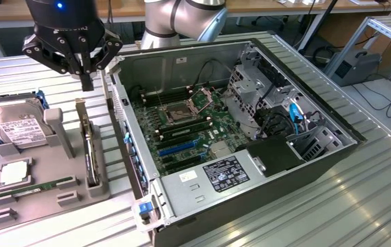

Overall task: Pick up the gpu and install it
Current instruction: 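Reach for the gpu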

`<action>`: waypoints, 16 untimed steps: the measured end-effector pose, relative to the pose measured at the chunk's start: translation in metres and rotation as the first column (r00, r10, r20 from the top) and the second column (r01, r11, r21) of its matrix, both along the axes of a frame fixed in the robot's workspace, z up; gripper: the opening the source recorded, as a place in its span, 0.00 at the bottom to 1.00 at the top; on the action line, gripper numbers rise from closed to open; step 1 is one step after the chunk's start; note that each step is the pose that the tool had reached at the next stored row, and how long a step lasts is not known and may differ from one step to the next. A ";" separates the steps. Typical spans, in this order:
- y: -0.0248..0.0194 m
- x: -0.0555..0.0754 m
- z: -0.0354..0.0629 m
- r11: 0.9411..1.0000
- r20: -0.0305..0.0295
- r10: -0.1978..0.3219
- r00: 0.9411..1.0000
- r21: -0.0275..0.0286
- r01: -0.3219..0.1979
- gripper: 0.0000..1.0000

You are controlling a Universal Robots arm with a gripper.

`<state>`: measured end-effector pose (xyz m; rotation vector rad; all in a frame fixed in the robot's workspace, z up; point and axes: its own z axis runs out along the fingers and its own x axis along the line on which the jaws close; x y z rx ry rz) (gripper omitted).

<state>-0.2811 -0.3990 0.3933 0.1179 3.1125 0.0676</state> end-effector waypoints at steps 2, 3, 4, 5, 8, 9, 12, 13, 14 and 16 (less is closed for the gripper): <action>0.0000 -0.002 0.0000 1.000 0.000 0.000 1.000 0.000 0.000 0.11; 0.0000 -0.003 0.0000 1.000 0.000 0.000 1.000 0.000 0.000 0.11; 0.0000 -0.004 0.0000 1.000 0.000 0.000 1.000 0.000 0.000 0.11; 0.0000 -0.005 0.0000 1.000 0.000 0.000 1.000 0.000 0.000 0.11; 0.0000 -0.008 0.0000 1.000 0.000 0.000 1.000 0.000 0.000 0.11; 0.0000 -0.009 0.0000 1.000 0.000 0.000 1.000 0.000 0.000 0.11; 0.0000 -0.013 0.0000 1.000 0.000 0.000 1.000 0.000 0.000 0.11; 0.0000 -0.013 -0.0001 1.000 0.000 0.000 1.000 0.000 0.000 0.11; -0.0002 -0.014 0.0000 1.000 0.000 0.000 1.000 0.000 0.000 0.11; -0.0007 -0.014 0.0000 1.000 0.000 0.000 1.000 0.000 0.000 0.11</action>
